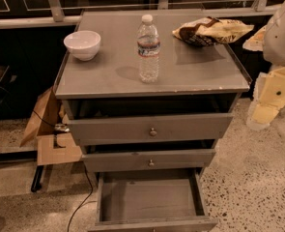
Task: Place water bottle into bottom drawer
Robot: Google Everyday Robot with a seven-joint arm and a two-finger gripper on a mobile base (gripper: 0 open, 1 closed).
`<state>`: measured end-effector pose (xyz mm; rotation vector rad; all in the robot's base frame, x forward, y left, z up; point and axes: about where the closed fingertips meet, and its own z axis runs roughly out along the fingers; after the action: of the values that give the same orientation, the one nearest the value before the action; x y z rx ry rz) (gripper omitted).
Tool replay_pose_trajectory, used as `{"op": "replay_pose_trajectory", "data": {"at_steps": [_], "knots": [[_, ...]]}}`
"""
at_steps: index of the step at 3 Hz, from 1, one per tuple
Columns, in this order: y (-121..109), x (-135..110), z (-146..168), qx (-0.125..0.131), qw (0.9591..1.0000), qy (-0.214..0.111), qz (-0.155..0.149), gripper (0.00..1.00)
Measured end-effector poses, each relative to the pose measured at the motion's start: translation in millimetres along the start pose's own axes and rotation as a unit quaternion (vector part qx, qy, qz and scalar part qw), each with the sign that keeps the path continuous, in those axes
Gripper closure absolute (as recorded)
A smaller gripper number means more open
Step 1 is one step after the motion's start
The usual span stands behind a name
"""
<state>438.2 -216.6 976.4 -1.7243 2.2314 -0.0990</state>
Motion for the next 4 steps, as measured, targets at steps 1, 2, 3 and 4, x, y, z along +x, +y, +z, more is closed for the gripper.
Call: {"op": "replay_pose_trajectory", "data": {"at_steps": [1, 2, 3, 4], "knots": [[-1.7, -1.8, -0.9, 0.006, 1.0, -0.006, 0.0, 0.0], [-21.0, -12.4, 13.2, 0.026, 0.9989, -0.035, 0.014, 0.0], [-50.9, -27.1, 34.4, 0.052, 0.996, -0.06, 0.043, 0.0], [-90.9, -50.2, 56.9, 0.071, 0.9904, -0.094, 0.072, 0.0]]}}
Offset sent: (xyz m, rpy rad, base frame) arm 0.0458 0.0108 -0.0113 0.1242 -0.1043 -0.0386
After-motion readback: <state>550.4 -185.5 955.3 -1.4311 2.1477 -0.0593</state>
